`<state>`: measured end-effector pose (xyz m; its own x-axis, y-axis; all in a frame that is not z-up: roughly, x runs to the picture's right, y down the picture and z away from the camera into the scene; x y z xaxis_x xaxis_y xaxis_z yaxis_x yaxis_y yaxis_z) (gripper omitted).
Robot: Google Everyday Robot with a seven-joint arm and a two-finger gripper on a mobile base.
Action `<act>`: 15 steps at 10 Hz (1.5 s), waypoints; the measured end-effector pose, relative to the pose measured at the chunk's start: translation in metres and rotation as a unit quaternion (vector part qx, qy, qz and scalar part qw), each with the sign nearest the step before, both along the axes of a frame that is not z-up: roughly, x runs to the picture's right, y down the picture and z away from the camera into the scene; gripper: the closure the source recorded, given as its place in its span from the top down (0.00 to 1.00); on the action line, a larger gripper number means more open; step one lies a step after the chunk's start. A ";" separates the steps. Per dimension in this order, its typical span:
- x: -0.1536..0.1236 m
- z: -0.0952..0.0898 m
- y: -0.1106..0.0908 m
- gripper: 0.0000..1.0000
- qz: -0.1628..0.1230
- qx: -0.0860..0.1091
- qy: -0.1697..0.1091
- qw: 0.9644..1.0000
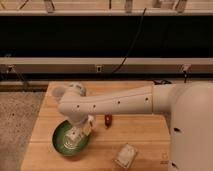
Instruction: Place the bottle in the ceramic bowl
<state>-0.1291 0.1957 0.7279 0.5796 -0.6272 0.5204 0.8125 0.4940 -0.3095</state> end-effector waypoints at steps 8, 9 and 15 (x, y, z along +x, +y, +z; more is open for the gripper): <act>-0.004 0.003 -0.004 0.73 -0.011 -0.006 -0.007 1.000; -0.006 0.003 -0.004 0.78 -0.014 -0.007 -0.009 1.000; -0.008 0.005 -0.008 0.80 -0.024 -0.011 -0.010 1.000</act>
